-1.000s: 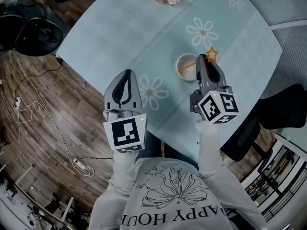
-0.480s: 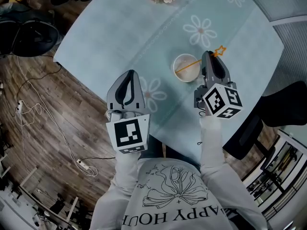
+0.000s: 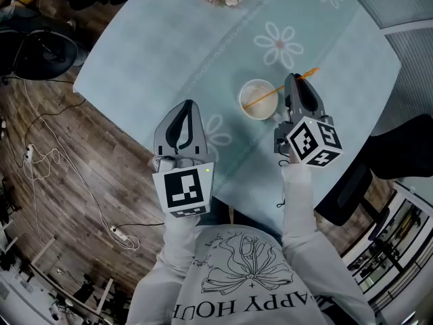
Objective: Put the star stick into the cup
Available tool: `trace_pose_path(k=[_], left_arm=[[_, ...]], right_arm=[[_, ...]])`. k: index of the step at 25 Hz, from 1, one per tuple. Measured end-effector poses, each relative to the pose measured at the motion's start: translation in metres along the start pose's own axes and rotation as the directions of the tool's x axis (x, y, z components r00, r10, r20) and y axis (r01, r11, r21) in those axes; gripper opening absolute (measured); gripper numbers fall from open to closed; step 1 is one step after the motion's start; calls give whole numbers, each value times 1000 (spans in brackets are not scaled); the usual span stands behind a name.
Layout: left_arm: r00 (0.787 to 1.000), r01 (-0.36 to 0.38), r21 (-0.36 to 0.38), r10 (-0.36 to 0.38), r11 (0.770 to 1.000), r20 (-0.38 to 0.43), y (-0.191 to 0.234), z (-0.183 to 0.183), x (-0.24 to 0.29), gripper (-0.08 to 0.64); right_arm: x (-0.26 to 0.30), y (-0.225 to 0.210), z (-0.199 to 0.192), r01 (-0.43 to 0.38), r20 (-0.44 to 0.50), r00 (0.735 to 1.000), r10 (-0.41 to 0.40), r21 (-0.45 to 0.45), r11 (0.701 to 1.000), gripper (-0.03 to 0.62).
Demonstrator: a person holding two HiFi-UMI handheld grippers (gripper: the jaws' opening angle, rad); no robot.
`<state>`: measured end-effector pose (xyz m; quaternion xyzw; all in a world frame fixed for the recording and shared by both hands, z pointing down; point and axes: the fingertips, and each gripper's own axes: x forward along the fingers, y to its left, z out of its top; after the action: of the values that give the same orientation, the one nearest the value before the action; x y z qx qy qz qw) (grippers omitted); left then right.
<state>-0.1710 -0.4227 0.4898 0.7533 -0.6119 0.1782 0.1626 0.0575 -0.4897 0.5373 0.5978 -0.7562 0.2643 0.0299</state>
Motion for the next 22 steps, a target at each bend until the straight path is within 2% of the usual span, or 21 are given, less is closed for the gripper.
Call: trace_pose_path(k=[6,13,17,22], left_arm=[[1000,13,-3,-13,1000,3,-4,4,-4,6],[1000,0,14,0,1000,29,-4,11,-10,6],[998,-2,20,1,1000,56,-9,20,-22,6],[994,-9,25,6,1000,110,-13,42,-43,6]], right_arm=[[-3,-1,-1,20,-4,1000,-20,-1,1000,69],[-7,-1,-6,18,-34,999,-17,14,1000,131],[-24,0,2,29,-15,999,-29,16,999,133],[-49,20,31,8,53,999,-7,-8,1000,133]])
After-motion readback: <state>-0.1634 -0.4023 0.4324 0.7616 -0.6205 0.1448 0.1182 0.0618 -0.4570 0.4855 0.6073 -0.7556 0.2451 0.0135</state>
